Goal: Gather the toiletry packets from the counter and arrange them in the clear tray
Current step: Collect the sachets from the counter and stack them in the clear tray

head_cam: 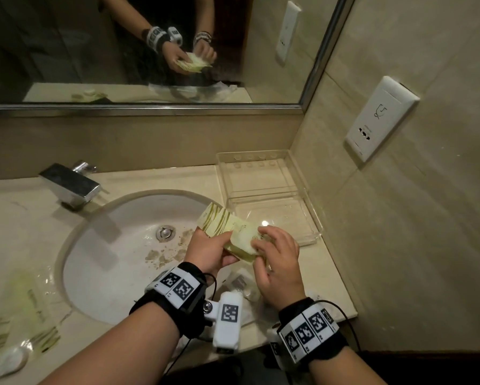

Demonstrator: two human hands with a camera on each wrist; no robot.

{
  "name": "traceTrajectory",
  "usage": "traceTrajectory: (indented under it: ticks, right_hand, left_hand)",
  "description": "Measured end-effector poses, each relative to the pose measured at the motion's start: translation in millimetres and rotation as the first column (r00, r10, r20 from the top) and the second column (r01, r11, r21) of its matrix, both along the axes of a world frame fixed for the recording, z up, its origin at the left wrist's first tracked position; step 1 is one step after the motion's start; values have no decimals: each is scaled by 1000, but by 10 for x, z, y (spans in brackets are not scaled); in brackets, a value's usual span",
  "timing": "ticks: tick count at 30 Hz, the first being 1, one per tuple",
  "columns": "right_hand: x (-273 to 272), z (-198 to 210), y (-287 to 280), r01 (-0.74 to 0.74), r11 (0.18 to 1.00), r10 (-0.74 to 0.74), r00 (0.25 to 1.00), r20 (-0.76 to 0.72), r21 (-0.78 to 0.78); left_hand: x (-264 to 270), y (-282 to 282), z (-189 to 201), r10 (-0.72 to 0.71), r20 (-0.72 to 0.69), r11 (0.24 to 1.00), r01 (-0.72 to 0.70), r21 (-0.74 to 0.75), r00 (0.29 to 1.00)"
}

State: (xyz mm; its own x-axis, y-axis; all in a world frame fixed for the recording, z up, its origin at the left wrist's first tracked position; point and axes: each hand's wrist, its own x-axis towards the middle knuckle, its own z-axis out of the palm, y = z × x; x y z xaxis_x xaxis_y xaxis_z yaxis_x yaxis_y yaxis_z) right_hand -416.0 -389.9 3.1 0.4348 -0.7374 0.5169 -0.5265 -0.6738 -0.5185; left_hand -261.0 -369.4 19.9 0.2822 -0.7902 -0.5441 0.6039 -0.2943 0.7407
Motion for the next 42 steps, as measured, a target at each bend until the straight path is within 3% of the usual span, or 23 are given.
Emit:
traceTrajectory:
  ticks: [12,15,17,18,19,21,22,24,27,31,37,40,42]
  right_hand:
    - [57,35,192,-32,996,38,997,-66,79]
    - [15,132,230,27,967,-37,999,35,254]
    - [-9,192,221,143,842,-264,950,165,521]
    - [-16,220,189,128,705,-389,892,230,698]
    - [-24,224,138,2,537,-492,813,311,844]
    - [-41,189,29,-357,241,-634,646,425,902]
    - [-57,164,-29,-470,171,-674,586,450,866]
    - [-91,142,-140,-539,152,-690,542,479,829]
    - [-165,96,-337,-540,160,-679,548,489,826]
    - [-276,14,-660,-556,110,-684,559,469,824]
    - [-354,-123,-1279,-444,91,-701,607,374,891]
    - [-350,-216,-1573,-330,44,-663,696,275,943]
    - [-324,-295,-1729,-257,24,-645,734,211,966]
  left_hand:
    - [71,199,45,16,-81,998,-20,-60,997]
    - [48,176,12,38,-49,999,-40,-36,998]
    - [28,139,-11,63,-70,998,-65,-17,996]
    - [7,116,-25,66,-90,998,-67,-8,994]
    - [-17,94,-38,63,-111,998,-63,-3,992]
    - [-90,42,-62,52,-159,999,-54,-5,986]
    - [-136,4,-74,49,-183,999,-52,-8,982]
    - [-223,-73,-100,62,-211,998,-65,-7,975]
    - [-303,-210,-202,83,-152,996,-75,55,985]
    - [-364,-420,-282,25,-147,995,-11,96,989]
    - [-294,-888,-390,35,-86,989,-23,143,996]
    - [-213,-1077,-555,-74,114,979,50,197,991]
    - [-193,-1164,-595,-199,346,956,104,274,917]
